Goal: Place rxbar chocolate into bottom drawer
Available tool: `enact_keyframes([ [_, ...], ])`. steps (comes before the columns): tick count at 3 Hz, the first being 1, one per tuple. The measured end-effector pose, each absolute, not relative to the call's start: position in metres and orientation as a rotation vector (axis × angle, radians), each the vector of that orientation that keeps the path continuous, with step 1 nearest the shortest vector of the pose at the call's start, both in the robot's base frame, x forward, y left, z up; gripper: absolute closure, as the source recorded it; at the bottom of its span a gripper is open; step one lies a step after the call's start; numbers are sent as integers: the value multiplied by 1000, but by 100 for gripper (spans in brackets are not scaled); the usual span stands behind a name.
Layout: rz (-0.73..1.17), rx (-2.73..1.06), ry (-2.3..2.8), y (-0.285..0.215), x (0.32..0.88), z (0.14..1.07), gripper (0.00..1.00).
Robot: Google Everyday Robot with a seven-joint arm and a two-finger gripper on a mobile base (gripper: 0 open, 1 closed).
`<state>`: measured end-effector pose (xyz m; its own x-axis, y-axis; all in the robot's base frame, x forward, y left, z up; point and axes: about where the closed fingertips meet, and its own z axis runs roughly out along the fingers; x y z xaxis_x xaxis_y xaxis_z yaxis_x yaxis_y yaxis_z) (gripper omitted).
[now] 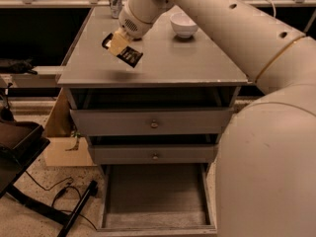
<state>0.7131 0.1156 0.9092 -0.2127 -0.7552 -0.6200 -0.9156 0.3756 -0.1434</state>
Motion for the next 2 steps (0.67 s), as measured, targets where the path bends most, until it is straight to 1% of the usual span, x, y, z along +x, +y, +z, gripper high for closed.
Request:
enact_keyframes([
  [1,338,-1435,2026,116,713,909,100],
  [2,349,-1404,2053,102,709,897,100],
])
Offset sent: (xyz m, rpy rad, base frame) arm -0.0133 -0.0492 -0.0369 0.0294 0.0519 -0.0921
